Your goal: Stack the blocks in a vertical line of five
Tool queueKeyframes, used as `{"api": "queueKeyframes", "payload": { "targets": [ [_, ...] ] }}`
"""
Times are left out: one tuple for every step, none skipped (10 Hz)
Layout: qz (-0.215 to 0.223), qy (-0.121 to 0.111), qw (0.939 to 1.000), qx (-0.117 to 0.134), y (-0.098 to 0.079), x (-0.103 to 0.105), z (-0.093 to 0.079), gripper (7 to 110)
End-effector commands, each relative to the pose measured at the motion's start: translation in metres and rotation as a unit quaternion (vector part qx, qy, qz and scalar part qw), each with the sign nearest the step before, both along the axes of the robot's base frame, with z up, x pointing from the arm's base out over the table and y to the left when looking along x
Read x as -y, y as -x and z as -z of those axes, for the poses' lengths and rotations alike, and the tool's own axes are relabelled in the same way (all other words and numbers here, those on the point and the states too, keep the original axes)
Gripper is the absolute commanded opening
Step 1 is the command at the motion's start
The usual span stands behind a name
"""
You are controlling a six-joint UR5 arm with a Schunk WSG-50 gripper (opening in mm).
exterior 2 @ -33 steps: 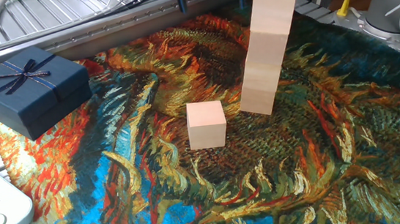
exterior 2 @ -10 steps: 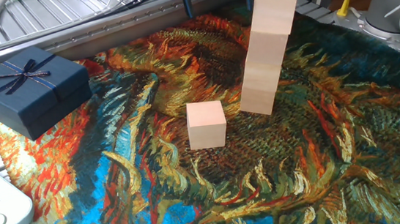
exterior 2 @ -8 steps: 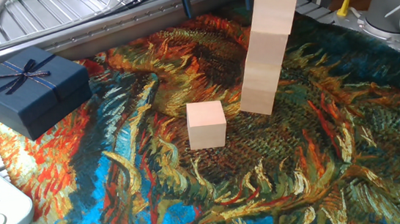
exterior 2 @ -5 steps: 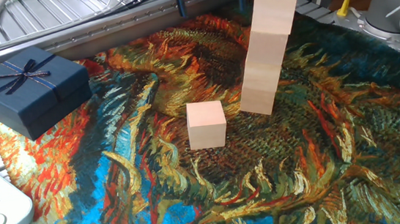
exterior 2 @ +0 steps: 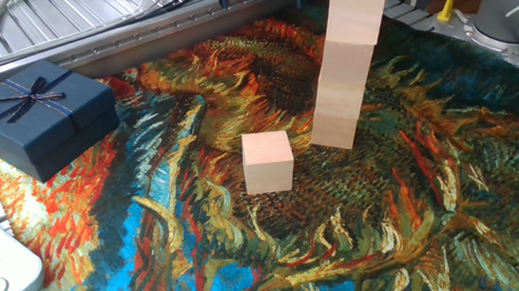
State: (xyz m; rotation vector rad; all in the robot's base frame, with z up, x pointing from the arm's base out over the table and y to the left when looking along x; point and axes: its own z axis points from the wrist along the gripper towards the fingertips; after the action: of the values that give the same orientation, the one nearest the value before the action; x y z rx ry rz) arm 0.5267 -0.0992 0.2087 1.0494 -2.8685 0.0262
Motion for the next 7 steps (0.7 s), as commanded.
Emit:
{"api": "queueKeyframes", "payload": {
  "targets": [
    [0.019,-0.009,0.999,0.04,-0.005,-0.007,-0.013,88],
    [0.025,0.005,0.9984,0.05,-0.012,0.0,-0.011,88],
    [0.038,0.004,0.9976,0.057,-0.015,-0.001,-0.011,88],
    [0.047,0.025,0.9963,0.068,-0.02,0.01,-0.012,88],
    [0.067,0.044,0.9944,0.07,-0.02,0.019,-0.013,88],
    [0.108,0.053,0.9906,0.065,-0.015,0.024,-0.014,88],
    [0.127,0.055,0.9882,0.064,-0.014,0.024,-0.014,88]
  ]
}}
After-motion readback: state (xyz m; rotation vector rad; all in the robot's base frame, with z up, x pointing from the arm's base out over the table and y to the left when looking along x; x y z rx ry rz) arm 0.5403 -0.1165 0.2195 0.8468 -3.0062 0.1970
